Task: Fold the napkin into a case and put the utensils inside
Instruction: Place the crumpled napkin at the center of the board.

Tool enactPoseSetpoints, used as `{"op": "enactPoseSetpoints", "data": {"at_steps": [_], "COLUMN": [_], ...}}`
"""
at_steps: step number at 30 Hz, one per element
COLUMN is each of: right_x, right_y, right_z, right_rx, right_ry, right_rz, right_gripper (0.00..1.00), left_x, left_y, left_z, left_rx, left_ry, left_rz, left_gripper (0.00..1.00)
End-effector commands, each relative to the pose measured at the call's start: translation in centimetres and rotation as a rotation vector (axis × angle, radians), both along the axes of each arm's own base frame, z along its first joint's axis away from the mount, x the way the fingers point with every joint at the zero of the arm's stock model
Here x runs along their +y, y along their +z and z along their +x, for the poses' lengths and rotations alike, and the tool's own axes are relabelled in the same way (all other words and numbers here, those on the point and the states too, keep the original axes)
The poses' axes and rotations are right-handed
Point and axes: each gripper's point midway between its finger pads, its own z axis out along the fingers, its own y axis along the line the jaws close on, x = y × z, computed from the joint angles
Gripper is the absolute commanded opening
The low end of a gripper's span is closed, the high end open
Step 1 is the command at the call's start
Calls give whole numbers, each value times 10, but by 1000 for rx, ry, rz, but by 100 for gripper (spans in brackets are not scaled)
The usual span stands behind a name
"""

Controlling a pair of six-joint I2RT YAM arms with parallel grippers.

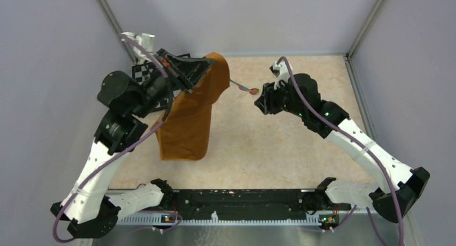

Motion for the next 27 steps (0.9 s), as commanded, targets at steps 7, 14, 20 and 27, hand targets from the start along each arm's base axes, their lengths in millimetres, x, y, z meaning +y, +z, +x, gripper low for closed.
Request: {"op": "enactPoseSetpoints", "data": {"at_steps": [7, 14, 20, 27], "right_x": [-161, -153, -115, -110], "right_y": [-70, -122, -168, -208], "right_z": [30, 17, 2, -16], "right_rx": [175, 293, 439, 567], "right_ry": [-572, -433, -238, -335], "right_rz": [-49, -35, 7, -44], "right_gripper": [44, 55, 63, 61], "left_x": [-173, -170, -95, -55], "left_y": [-218, -308, -346, -426], "left_z": [31, 20, 24, -13], "left_rx": [518, 624, 603, 864], "left_ry": [-351, -341, -77, -20], "left_rz": [225, 495, 617, 716], "left_gripper": [20, 98, 98, 99]}}
